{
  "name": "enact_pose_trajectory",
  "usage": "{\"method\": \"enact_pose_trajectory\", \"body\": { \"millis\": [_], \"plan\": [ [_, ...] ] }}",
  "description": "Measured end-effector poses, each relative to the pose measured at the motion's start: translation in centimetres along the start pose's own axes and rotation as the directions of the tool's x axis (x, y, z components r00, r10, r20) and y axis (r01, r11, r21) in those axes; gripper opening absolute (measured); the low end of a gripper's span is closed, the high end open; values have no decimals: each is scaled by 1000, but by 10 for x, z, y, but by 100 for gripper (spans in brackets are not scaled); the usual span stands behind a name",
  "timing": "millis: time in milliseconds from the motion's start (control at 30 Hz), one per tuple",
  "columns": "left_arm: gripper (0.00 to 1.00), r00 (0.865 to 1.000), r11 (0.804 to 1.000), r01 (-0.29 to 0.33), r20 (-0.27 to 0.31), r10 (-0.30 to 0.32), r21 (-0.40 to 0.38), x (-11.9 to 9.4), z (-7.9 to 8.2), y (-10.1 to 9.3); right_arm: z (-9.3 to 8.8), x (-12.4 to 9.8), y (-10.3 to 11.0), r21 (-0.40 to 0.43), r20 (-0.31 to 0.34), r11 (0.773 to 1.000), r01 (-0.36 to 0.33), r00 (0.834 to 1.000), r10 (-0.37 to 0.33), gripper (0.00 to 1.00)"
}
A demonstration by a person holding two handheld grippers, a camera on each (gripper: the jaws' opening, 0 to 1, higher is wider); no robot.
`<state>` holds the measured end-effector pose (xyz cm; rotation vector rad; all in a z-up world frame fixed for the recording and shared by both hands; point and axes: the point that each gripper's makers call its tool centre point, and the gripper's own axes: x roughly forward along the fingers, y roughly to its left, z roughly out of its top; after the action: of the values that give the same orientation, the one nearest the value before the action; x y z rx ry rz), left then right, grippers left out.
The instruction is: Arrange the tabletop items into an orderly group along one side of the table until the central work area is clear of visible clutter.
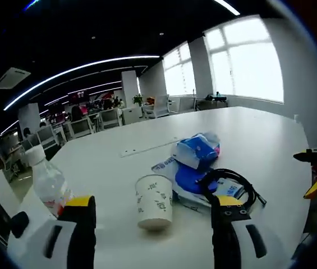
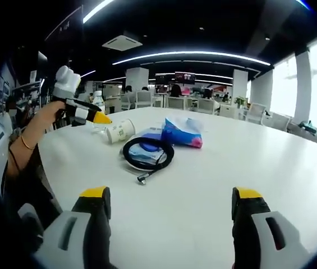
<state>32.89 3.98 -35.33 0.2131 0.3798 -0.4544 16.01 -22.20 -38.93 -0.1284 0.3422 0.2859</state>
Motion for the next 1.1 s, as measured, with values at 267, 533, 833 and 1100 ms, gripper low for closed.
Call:
{"method": "enact_pose_trajectory", "body": {
  "millis": [267, 533, 833, 1100],
  "plan": [
    [79, 981, 998, 44, -191, -35, 45, 15, -18, 1, -4, -1, -1, 10, -5, 1000, 9, 1000, -9, 86],
    [74, 962, 995, 97, -255, -96, -9, 26, -18, -2, -8, -2, -1, 7, -14, 1000, 13, 1000, -13, 85],
    [72, 910, 989, 143, -397, -118, 35, 40, -26, -3, -5, -6, -1, 28, 10, 1000, 12, 1000, -12, 86],
    [63, 860, 989, 143, -489, -148, -47, 50, -23, -6, -6, -9, -1, 28, 12, 1000, 9, 1000, -9, 85]
  ]
}}
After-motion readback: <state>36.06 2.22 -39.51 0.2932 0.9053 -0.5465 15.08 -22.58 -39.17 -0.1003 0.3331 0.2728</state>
